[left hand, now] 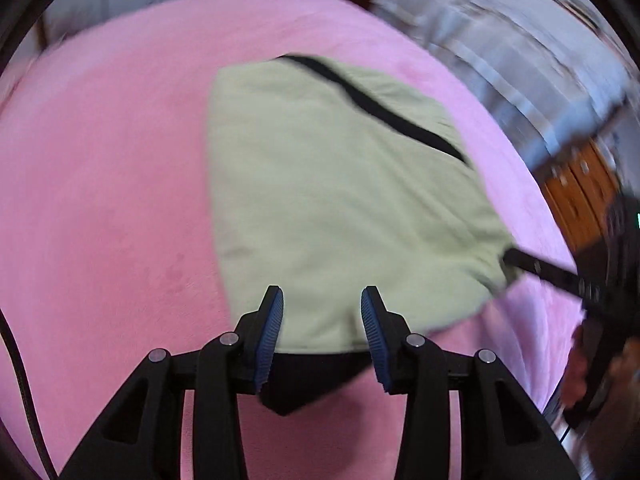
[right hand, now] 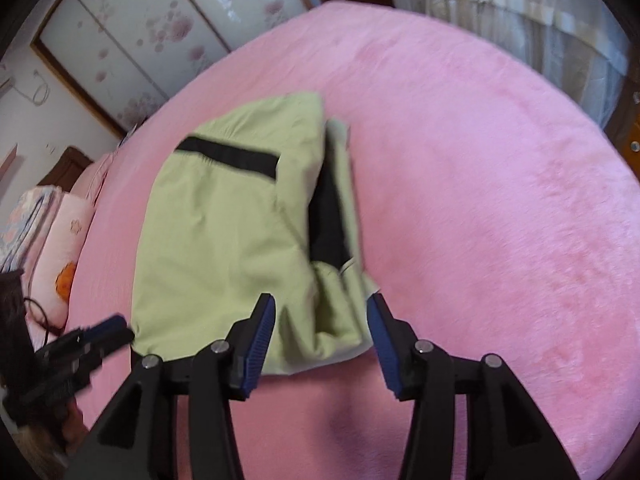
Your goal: Fold large clothes
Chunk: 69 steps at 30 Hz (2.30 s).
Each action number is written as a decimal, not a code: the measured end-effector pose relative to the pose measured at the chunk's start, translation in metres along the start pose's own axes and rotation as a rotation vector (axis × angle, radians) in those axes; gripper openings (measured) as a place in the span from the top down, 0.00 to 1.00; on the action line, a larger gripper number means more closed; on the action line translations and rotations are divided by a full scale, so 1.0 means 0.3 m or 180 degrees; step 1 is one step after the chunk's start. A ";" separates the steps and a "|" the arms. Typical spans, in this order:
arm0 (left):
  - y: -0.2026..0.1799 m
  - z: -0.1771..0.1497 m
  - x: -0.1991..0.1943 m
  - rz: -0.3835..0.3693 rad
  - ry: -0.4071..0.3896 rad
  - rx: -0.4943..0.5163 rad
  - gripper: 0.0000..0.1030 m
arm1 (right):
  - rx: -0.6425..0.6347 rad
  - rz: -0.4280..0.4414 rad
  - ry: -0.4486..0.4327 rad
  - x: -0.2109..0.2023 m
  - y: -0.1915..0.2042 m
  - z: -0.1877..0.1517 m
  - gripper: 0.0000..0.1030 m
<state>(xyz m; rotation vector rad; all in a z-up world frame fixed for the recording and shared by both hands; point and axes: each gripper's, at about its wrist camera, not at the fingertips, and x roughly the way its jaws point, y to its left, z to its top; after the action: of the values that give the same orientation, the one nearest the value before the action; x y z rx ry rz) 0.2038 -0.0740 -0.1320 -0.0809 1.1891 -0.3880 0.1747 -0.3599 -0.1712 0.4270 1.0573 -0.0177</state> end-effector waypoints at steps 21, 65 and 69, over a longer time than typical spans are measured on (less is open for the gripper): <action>-0.008 -0.019 0.125 0.0249 0.0136 -0.0049 0.73 | 0.0127 -0.0571 0.0116 0.006 -0.107 -0.011 0.98; 0.027 0.460 0.150 0.0443 -0.0646 0.0029 0.45 | -0.0966 -0.0477 -0.0586 0.120 0.254 0.410 0.74; -0.076 0.282 0.084 -0.0016 -0.0790 -0.0254 0.45 | -0.1088 0.0067 -0.0638 0.069 0.388 0.239 0.74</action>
<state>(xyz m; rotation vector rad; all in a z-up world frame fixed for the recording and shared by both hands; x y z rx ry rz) 0.2833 -0.1157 -0.1165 -0.1958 0.9591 -0.3245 0.2703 -0.2740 -0.1202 0.1229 0.8376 0.1349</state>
